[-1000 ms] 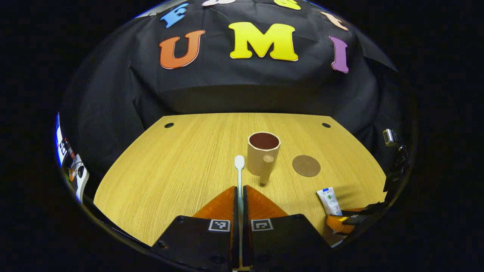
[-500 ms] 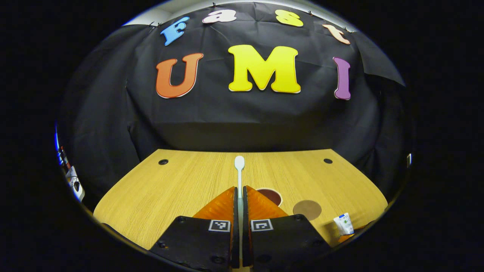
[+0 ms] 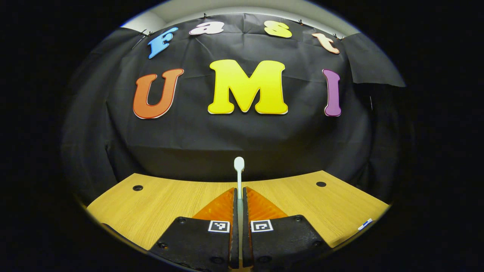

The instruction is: Put the toothbrush and toothpaste on the desktop into the cup, then pick up the cup and place it on the coaster on the desktop.

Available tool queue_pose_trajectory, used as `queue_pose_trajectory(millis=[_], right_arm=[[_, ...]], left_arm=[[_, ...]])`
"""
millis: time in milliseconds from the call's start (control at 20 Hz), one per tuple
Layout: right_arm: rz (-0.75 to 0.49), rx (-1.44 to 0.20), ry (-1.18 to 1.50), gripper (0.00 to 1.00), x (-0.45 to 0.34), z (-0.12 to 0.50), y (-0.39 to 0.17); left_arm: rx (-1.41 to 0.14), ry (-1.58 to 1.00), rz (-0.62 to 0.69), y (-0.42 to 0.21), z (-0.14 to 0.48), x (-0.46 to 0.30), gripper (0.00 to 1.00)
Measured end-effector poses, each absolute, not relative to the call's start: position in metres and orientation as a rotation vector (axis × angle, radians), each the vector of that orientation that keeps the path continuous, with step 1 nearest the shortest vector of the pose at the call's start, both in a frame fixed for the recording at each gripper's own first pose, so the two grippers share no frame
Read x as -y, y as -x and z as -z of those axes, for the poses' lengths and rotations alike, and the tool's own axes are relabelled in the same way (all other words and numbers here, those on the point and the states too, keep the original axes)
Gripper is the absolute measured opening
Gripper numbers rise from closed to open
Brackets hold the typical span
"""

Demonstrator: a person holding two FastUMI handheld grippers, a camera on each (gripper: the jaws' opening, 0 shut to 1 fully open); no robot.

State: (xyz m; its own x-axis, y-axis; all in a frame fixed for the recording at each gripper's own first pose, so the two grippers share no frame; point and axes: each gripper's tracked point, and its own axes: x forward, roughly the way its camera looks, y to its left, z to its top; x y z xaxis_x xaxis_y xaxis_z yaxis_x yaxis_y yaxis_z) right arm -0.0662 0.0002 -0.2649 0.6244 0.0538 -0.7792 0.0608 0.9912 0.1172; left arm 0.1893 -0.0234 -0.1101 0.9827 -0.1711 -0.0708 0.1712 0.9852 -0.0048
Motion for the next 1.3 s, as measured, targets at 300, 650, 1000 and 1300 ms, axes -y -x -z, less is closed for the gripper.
queue_pose_trajectory(millis=[300, 650, 1000, 1300], right_arm=[[0.025, -0.906, -0.140, 0.22, 0.006, 0.268, 0.065], [0.005, -0.897, -0.133, 0.22, -0.002, 0.267, 0.063], [-0.057, -0.864, -0.120, 0.22, -0.028, 0.258, 0.043], [-0.215, -0.697, -0.090, 0.22, -0.098, 0.216, -0.028]], left_arm=[[-0.103, 0.025, 0.198, -0.200, 0.129, 0.027, 0.08], [-0.143, 0.042, 0.215, -0.194, 0.137, 0.027, 0.13], [-0.151, 0.032, 0.179, -0.168, 0.132, 0.004, 1.00], [-0.188, -0.006, 0.047, -0.122, 0.132, -0.068, 1.00]])
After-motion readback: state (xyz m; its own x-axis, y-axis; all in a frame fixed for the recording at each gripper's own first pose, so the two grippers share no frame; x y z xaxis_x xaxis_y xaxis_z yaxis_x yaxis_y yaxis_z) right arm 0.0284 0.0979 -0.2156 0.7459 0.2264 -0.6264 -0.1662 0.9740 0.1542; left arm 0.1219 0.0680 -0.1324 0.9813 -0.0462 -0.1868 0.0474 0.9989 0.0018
